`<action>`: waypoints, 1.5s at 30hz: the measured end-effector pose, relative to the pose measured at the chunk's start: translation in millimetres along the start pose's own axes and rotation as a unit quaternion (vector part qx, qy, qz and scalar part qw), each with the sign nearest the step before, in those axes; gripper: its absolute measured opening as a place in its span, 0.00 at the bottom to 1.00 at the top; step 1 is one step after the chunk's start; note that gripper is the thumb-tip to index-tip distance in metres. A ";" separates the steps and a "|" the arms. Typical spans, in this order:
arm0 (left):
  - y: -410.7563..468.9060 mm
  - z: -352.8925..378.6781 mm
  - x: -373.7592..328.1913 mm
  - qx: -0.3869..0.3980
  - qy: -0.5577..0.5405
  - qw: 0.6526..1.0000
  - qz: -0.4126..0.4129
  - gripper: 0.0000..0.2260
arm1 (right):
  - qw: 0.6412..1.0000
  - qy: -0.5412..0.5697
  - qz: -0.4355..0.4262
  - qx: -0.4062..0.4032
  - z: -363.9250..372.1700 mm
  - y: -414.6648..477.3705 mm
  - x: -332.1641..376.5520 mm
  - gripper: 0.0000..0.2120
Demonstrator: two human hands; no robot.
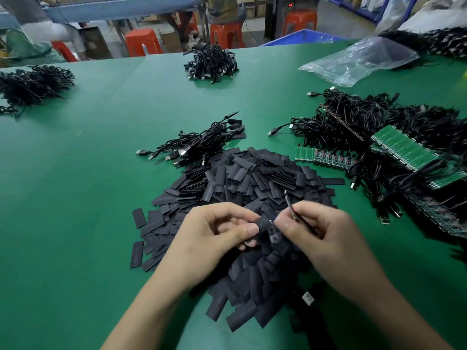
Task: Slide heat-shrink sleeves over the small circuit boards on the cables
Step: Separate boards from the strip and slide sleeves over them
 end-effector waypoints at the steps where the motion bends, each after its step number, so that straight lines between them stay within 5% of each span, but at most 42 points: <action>1: 0.9 3.1 -0.7 0.003 0.002 1.000 0.008 0.06 | 1.000 0.005 0.005 0.017 5.0 0.3 -0.7 0.15; 6: -2.6 4.7 -16.4 -0.051 0.134 0.987 0.078 0.08 | 0.999 0.031 0.008 0.020 8.2 0.7 -5.1 0.07; 11: -14.8 19.8 -41.9 -0.121 0.374 0.906 0.159 0.11 | 0.999 0.044 0.006 0.014 10.8 2.0 -6.0 0.08; 16: -19.1 6.7 -43.0 -0.157 0.386 0.895 0.156 0.11 | 0.998 0.040 -0.009 -0.056 -16.7 -2.7 -3.1 0.22; 20: -21.6 1.5 -46.0 -0.171 0.397 0.888 0.156 0.10 | 0.989 -0.092 -0.047 -0.106 -39.2 -9.3 16.7 0.17; 27: -23.5 5.0 -49.5 -0.169 0.411 0.877 0.181 0.09 | 0.996 -0.071 -0.009 0.043 -1.4 0.4 5.4 0.20; 45: -20.7 10.3 -46.1 -0.138 0.439 0.864 0.202 0.11 | 0.998 -0.040 0.020 0.043 4.4 0.8 -2.4 0.17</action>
Point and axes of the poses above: each hand's wrist, its own y-axis towards the middle knuckle, its own z-axis out of the palm, x = y × z, the point moved 10 cm from there along y, towards the middle knuckle, and after that the axes turned 14 degrees about x, right-handed, at the moved point
